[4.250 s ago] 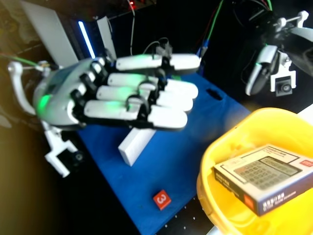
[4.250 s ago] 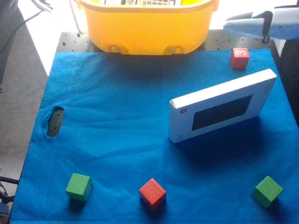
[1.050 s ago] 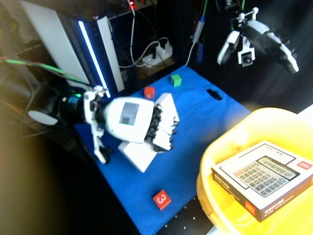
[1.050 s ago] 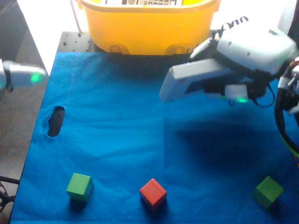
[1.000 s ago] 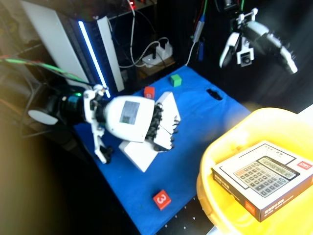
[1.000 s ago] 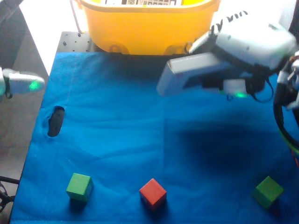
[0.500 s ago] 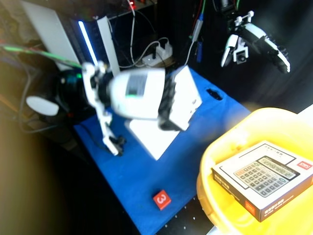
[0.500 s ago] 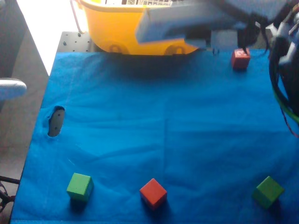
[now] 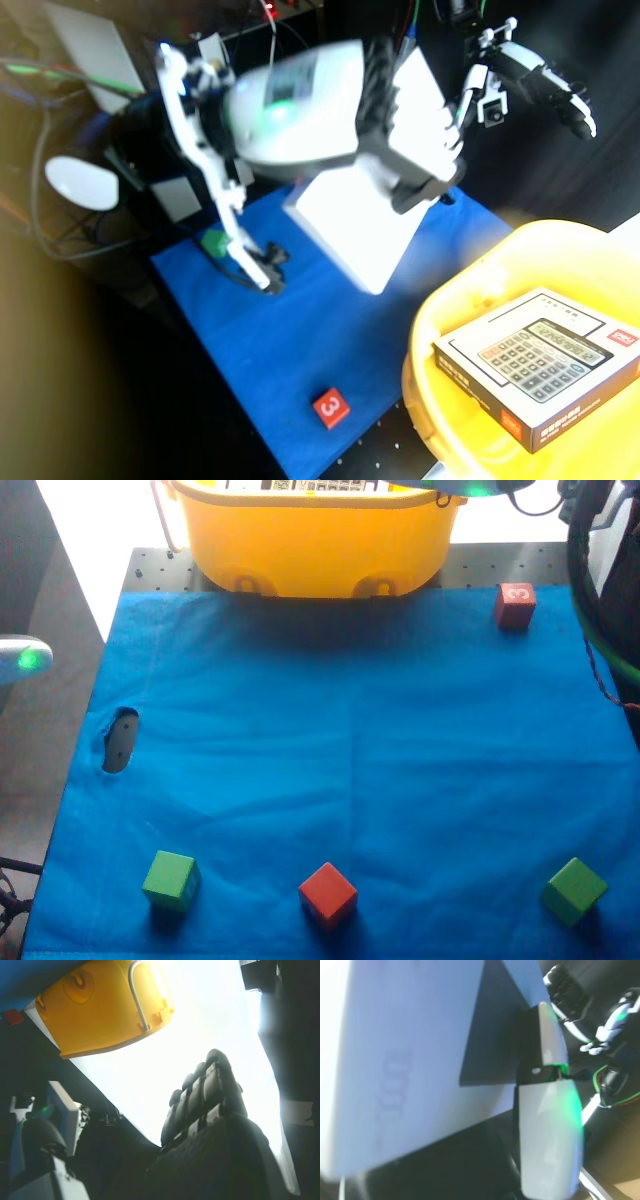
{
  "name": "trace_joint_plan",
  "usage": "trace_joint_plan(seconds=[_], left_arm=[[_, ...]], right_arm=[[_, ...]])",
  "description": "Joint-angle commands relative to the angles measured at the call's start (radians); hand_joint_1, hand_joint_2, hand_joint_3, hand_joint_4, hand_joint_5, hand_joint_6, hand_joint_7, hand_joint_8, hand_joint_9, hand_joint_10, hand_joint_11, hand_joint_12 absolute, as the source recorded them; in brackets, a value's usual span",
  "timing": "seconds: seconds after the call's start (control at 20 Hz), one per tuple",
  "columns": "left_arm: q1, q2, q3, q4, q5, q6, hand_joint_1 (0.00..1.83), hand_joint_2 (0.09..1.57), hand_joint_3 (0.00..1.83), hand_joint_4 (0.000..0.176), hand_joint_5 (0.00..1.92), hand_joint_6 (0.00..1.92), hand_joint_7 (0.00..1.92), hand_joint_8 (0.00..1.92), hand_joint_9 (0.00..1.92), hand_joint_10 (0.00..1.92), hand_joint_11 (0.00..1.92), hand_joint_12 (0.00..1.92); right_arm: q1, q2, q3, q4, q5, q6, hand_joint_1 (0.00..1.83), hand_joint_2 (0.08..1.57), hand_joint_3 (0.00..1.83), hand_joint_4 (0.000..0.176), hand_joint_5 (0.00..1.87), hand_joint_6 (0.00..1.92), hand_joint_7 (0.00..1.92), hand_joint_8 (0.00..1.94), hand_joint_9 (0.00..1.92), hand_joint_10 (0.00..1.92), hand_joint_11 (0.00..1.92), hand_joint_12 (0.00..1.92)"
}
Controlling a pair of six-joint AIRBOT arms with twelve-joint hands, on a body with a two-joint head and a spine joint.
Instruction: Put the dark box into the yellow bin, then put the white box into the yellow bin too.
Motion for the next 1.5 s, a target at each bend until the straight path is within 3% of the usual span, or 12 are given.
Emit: trace_joint_plan(seconds=[0.0, 0.15, 0.4, 0.75, 0.8, 0.85, 0.9, 0.95, 1.05, 1.25, 1.3, 1.45], left_arm=[[-0.007, -0.003, 0.0, -0.026, -0.131, -0.002, 0.86, 0.8, 0.01, 0.028, 0.0, 0.0, 0.0, 0.0, 0.03, 0.01, 0.08, 0.04], [-0.007, -0.016, 0.001, -0.018, -0.147, -0.002, 0.81, 0.78, 0.0, 0.048, 0.0, 0.0, 0.03, 0.01, 0.05, 0.01, 0.11, 0.05], [-0.007, -0.032, -0.008, 0.011, -0.193, -0.002, 0.84, 0.74, 0.0, 0.03, 0.0, 0.0, 0.01, 0.0, 0.03, 0.0, 0.03, 0.03], [-0.014, -0.062, -0.011, 0.056, -0.248, -0.002, 0.81, 0.75, 0.0, 0.101, 0.0, 0.0, 0.01, 0.0, 0.02, 0.0, 0.0, 0.01], [-0.016, -0.063, -0.013, 0.06, -0.256, -0.002, 0.82, 0.76, 0.01, 0.102, 0.0, 0.0, 0.01, 0.0, 0.01, 0.0, 0.0, 0.01], [-0.017, -0.063, -0.015, 0.066, -0.27, -0.002, 0.8, 0.76, 0.01, 0.092, 0.0, 0.0, 0.03, 0.01, 0.01, 0.0, 0.0, 0.01], [-0.017, -0.063, -0.018, 0.071, -0.279, -0.002, 0.8, 0.76, 0.0, 0.093, 0.0, 0.0, 0.05, 0.01, 0.01, 0.0, 0.0, 0.01], [-0.017, -0.063, -0.018, 0.073, -0.286, -0.002, 0.81, 0.75, 0.0, 0.089, 0.0, 0.0, 0.06, 0.02, 0.03, 0.01, 0.01, 0.01], [-0.018, -0.064, -0.019, 0.074, -0.301, -0.002, 0.81, 0.76, 0.01, 0.083, 0.0, 0.0, 0.06, 0.02, 0.02, 0.01, 0.01, 0.01], [-0.024, -0.066, -0.021, 0.086, -0.322, -0.002, 0.8, 0.78, 0.01, 0.028, 0.0, 0.0, 0.06, 0.01, 0.03, 0.01, 0.05, 0.03], [-0.028, -0.066, -0.021, 0.09, -0.323, -0.002, 0.8, 0.78, 0.01, 0.029, 0.0, 0.0, 0.06, 0.01, 0.04, 0.01, 0.05, 0.03], [-0.037, -0.069, -0.022, 0.102, -0.324, -0.002, 0.82, 0.78, 0.01, 0.048, 0.0, 0.0, 0.06, 0.01, 0.04, 0.01, 0.05, 0.03]], right_arm=[[0.023, -0.007, 0.011, 0.009, 0.116, -0.005, 1.28, 1.06, 0.0, 0.0, 1.15, 0.45, 1.1, 1.04, 1.01, 1.34, 0.88, 1.74], [0.026, -0.026, 0.054, 0.007, 0.115, -0.005, 1.29, 1.04, 0.0, 0.0, 1.19, 0.4, 1.15, 0.95, 1.03, 1.19, 0.88, 1.6], [0.045, -0.028, 0.086, 0.007, 0.115, -0.007, 1.28, 1.09, 0.0, 0.0, 1.17, 0.39, 1.01, 1.22, 0.91, 1.53, 0.8, 1.81], [0.08, -0.057, 0.149, -0.012, 0.114, -0.068, 1.27, 1.03, 0.0, 0.0, 1.07, 0.76, 1.34, 0.43, 1.37, 0.2, 1.05, 1.05], [0.08, -0.057, 0.155, -0.012, 0.114, -0.068, 1.28, 1.02, 0.0, 0.0, 1.14, 0.59, 1.31, 0.56, 1.43, 0.23, 1.07, 1.23], [0.08, -0.057, 0.164, -0.012, 0.11, -0.069, 1.29, 1.02, 0.0, 0.0, 1.2, 0.42, 1.24, 0.76, 1.35, 0.62, 1.11, 1.44], [0.08, -0.06, 0.174, -0.012, 0.105, -0.069, 1.21, 1.03, 0.0, 0.0, 1.17, 0.6, 1.23, 0.7, 1.27, 1.08, 1.16, 1.6], [0.08, -0.068, 0.186, -0.012, 0.091, -0.069, 1.27, 1.03, 0.0, 0.0, 1.12, 0.6, 1.25, 0.71, 1.22, 1.12, 1.14, 1.57], [0.08, -0.108, 0.228, -0.012, 0.061, -0.068, 1.28, 1.03, 0.0, 0.0, 1.05, 0.78, 1.32, 0.5, 1.29, 0.58, 1.08, 1.16], [0.08, -0.154, 0.284, 0.021, 0.019, -0.068, 1.24, 1.07, 0.0, 0.0, 1.14, 0.67, 1.03, 0.96, 0.99, 0.71, 0.73, 1.49], [0.08, -0.157, 0.291, 0.031, 0.014, -0.068, 1.24, 1.07, 0.0, 0.02, 1.12, 0.71, 1.04, 0.93, 0.97, 0.67, 0.67, 1.42], [0.08, -0.18, 0.327, 0.046, -0.023, -0.068, 1.25, 1.07, 0.0, 0.0, 1.15, 0.58, 1.05, 0.98, 0.96, 0.87, 0.74, 1.48]])
